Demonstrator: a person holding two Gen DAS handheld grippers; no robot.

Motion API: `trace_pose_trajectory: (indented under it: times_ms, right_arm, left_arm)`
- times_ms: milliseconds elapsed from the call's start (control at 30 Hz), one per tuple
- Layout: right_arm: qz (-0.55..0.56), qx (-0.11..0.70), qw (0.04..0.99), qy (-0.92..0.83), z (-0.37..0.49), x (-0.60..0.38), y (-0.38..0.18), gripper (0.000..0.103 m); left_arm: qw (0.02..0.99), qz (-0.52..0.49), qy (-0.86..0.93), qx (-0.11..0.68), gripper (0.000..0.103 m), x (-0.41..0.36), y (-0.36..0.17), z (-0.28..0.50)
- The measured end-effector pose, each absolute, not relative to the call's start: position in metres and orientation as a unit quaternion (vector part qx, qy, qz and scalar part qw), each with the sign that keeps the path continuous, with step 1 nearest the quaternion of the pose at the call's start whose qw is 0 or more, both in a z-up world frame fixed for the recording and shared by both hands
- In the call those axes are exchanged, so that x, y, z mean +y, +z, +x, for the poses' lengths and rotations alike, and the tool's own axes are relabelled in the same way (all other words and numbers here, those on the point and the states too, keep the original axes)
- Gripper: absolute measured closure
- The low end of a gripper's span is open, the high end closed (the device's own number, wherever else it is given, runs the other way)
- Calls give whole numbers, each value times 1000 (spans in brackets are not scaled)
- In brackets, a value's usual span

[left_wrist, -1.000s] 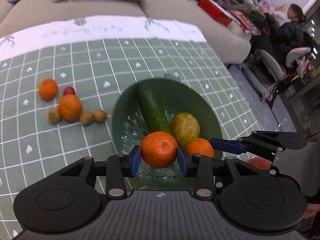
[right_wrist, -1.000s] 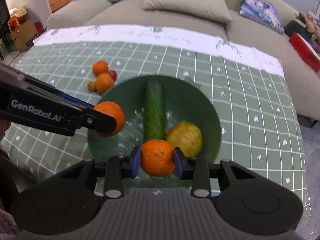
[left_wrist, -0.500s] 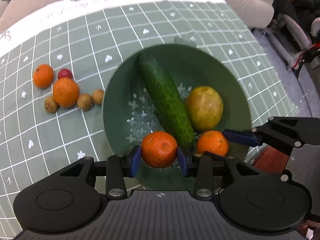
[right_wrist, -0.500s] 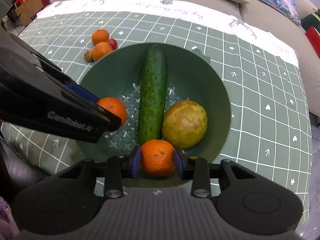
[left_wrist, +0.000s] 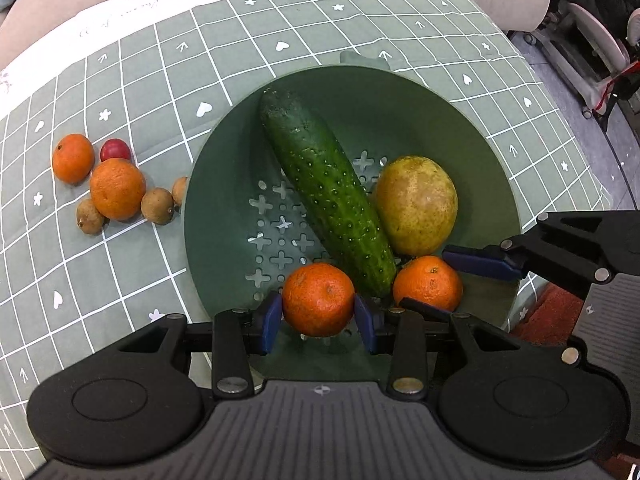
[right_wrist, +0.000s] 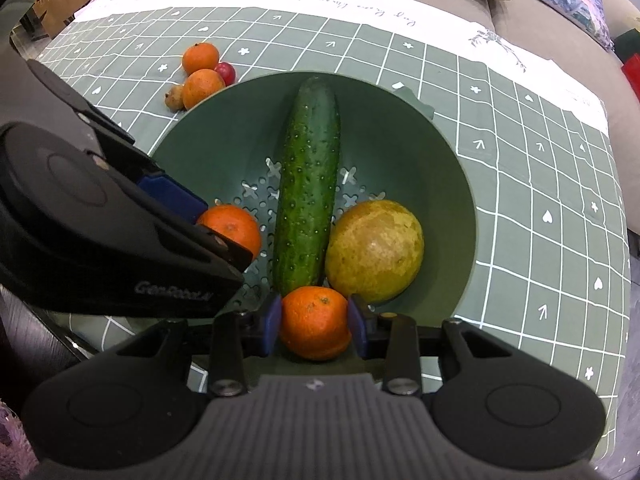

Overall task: Organize fruits
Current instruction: 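Open both tools to drop the oranges and lift away from the colander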

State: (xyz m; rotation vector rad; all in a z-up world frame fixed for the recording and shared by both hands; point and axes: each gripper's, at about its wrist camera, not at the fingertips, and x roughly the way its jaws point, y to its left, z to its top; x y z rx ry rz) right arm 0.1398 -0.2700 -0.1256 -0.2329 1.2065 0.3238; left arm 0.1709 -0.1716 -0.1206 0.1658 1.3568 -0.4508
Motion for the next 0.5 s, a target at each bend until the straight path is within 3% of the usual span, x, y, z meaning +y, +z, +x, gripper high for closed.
trace_pose_trajectory:
  times_ms: [300, 367, 500]
  right_arm:
    - [-106, 564, 806, 148, 137, -270, -124, 68]
    - [-109, 561, 807, 146, 136, -267, -122, 58]
    - [-118, 550, 814, 144, 134, -262, -112, 54]
  left_arm:
    - [757, 75, -215, 612, 56, -168, -119, 170]
    - [759, 72, -218, 610, 54, -167, -116, 168]
    - [768, 65, -227, 595, 53, -162, -104, 163]
